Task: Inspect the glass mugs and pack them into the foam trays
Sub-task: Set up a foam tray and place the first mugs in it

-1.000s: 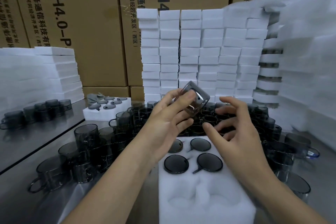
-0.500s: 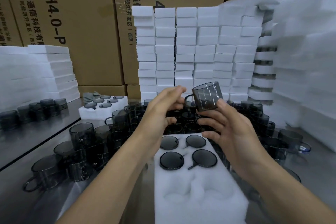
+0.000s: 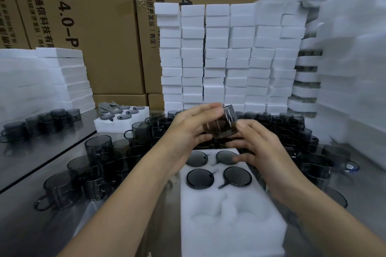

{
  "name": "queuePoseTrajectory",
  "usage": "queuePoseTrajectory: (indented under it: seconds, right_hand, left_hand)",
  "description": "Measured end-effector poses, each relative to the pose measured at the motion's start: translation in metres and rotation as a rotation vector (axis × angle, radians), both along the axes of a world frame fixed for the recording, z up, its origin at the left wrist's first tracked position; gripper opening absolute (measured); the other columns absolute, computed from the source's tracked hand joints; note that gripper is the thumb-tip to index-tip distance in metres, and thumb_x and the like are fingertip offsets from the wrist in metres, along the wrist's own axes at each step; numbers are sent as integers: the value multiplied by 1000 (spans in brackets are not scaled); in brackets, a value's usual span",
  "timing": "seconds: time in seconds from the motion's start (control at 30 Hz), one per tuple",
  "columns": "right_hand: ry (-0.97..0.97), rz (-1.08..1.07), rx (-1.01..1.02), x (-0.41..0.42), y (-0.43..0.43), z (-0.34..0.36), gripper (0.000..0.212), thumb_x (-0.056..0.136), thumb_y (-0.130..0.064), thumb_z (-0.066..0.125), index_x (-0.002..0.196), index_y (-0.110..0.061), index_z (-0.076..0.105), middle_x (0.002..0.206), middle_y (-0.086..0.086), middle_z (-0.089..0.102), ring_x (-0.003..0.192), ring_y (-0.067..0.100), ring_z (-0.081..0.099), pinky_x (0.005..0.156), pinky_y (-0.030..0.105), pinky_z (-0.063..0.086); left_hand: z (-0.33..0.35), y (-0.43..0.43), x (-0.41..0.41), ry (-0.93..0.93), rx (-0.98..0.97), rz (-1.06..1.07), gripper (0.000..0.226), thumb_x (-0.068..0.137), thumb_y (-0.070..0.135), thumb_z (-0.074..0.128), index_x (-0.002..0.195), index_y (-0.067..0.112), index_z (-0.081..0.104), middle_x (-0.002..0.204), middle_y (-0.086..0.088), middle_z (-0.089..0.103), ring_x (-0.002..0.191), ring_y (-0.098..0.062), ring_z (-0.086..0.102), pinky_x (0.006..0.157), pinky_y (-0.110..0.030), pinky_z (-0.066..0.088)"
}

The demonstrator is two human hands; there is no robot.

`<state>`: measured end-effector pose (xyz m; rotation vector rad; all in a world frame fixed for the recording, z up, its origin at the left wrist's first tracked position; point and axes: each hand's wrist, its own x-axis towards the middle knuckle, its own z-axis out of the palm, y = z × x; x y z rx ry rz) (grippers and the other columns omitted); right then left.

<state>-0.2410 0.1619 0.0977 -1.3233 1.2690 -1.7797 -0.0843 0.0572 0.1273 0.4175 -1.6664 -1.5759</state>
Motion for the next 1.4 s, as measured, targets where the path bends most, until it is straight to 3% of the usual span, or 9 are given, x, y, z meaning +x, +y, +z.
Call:
queuePoseTrajectory:
  seconds: [0.13, 0.23, 0.3, 0.4, 0.6, 0.83, 0.93, 1.3, 1.4]
  right_hand:
    - [220, 24, -35, -3, 2, -4, 44, 83, -56, 75, 119, -31, 73, 117, -5, 76, 113, 19, 72, 94, 50, 62]
    - [307, 25, -47, -2, 3, -7, 44, 86, -48, 78, 127, -36, 68, 116, -8, 77, 110, 14, 72, 93, 35, 58]
    - [236, 76, -40, -2, 2, -7, 43, 87, -38, 79, 129, -30, 68, 105, -4, 79, 98, 12, 75, 83, 26, 58]
    - [-13, 171, 20, -2, -1, -5, 40, 87, -42, 77, 120, -18, 75, 106, 8, 79, 92, 23, 70, 73, 25, 58]
    - [-133, 263, 85, -12, -3, 0, 44, 95, -55, 59, 110, -21, 83, 110, 15, 80, 84, 20, 73, 71, 27, 57]
    - [409, -64, 102, -15, -7, -20, 10, 104, -27, 64, 101, -26, 74, 94, -2, 77, 90, 14, 72, 81, 39, 54]
    - [669, -84, 142, -13, -7, -25, 12, 100, -24, 70, 94, -32, 76, 89, -9, 75, 75, 5, 63, 70, 20, 48]
    - [661, -84, 110, -14, -9, -27, 13, 100, -22, 72, 88, -25, 78, 76, -12, 70, 59, -3, 54, 63, 9, 41]
    - [657, -74, 107, -14, -10, -27, 14, 101, -23, 72, 89, -25, 78, 75, -13, 68, 57, -3, 53, 60, 9, 40]
  left_hand:
    - [0, 1, 4, -115, -87, 44, 50, 73, 52, 87, 119, 34, 78, 116, 7, 80, 107, -10, 71, 87, -34, 48]
    - [1, 4, 7, -168, -137, 65, 47, 73, 56, 87, 112, 31, 80, 115, 5, 80, 113, -18, 74, 105, -50, 55]
    - [1, 7, 7, -188, -125, 80, 46, 75, 63, 85, 104, 28, 81, 110, 2, 80, 110, -26, 76, 108, -54, 55]
    - [6, 9, 10, -246, -4, -11, 49, 82, 71, 75, 106, 29, 82, 107, 0, 77, 97, -21, 74, 74, -31, 52]
    - [8, 9, 23, -225, -42, -153, 37, 93, 46, 77, 117, 17, 79, 116, -9, 78, 92, -19, 69, 62, -23, 48]
    - [0, 48, 58, -460, -458, 341, 55, 66, 75, 86, 109, 44, 72, 91, 9, 76, 71, -11, 74, 62, -26, 55]
    - [-17, 73, 68, -558, -627, 398, 58, 62, 83, 82, 105, 44, 74, 85, 16, 74, 69, -3, 68, 60, -14, 47]
    - [-35, 85, 66, -751, -780, 467, 64, 54, 93, 71, 84, 37, 59, 98, 54, 49, 83, 11, 54, 60, -20, 34]
    - [-36, 85, 68, -785, -822, 415, 69, 54, 99, 69, 86, 42, 50, 100, 45, 52, 82, 6, 54, 58, -23, 34]
